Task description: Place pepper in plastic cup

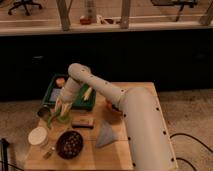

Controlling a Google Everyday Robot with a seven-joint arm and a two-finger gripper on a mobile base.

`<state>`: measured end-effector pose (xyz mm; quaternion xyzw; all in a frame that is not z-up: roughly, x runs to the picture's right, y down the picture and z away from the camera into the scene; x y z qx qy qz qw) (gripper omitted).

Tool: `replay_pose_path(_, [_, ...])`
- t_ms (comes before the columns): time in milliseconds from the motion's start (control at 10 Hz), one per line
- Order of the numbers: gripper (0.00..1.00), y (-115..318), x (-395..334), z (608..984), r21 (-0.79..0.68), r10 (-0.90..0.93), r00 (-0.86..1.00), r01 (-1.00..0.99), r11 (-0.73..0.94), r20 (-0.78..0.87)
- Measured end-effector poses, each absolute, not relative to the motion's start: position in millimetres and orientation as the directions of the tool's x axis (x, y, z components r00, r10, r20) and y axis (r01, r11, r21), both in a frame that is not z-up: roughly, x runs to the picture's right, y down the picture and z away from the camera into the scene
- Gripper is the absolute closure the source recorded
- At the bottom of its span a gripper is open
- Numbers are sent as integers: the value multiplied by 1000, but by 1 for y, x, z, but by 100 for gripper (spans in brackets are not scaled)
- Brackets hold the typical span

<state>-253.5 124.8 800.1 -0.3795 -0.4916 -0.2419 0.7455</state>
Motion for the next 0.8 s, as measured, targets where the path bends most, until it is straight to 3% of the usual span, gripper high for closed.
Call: replay_pose_path(800, [100,118,-242,800,-332,51,394,691,642,918])
